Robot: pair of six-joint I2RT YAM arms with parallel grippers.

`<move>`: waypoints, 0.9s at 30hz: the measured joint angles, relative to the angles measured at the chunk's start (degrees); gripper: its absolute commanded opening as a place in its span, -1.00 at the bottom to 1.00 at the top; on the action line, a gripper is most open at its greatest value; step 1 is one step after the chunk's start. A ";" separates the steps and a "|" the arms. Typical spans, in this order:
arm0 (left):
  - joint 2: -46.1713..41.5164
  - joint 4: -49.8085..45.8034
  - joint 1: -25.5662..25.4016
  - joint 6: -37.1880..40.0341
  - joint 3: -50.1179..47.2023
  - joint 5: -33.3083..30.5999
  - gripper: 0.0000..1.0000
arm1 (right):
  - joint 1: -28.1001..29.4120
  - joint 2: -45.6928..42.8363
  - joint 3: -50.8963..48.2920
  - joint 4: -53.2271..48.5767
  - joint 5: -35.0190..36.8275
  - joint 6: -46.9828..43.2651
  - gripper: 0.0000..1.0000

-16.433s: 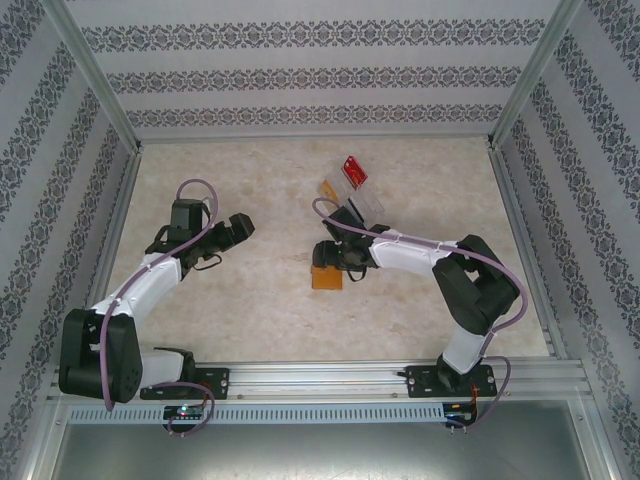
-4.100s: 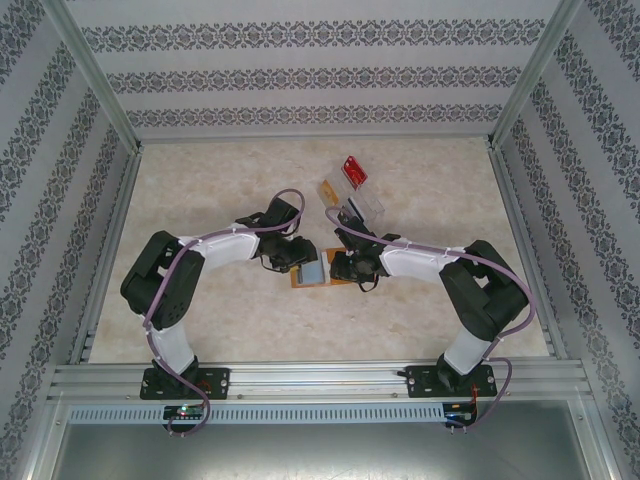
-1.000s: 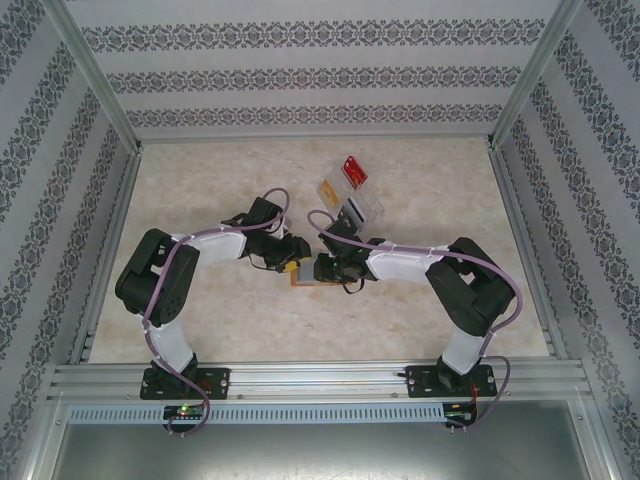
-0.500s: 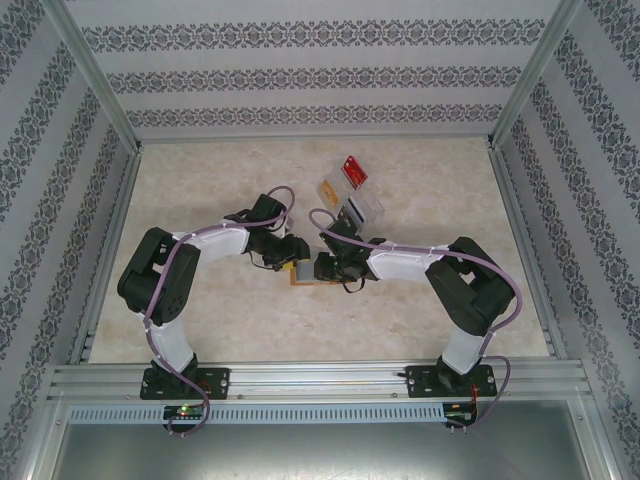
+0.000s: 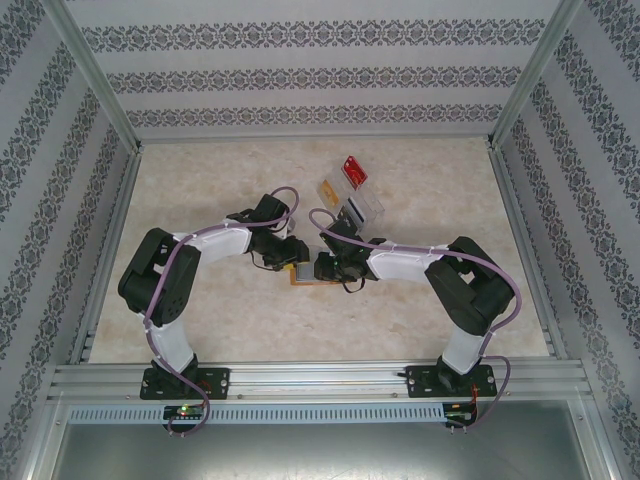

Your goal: Take the credit cards out of the card holder

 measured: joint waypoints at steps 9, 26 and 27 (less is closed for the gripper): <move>-2.32 -0.74 -0.09 1.11 0.02 -0.98 -0.21 | -0.02 0.00 -0.26 0.44 0.00 0.20 -0.56; 2.03 -0.87 -1.88 1.25 3.23 -1.11 -0.13 | -0.76 -0.17 -1.40 2.40 -1.36 0.42 -0.56; 2.03 -0.87 -1.88 1.33 3.23 -1.27 -0.13 | -0.76 -0.17 -1.46 2.51 -1.38 0.42 -0.56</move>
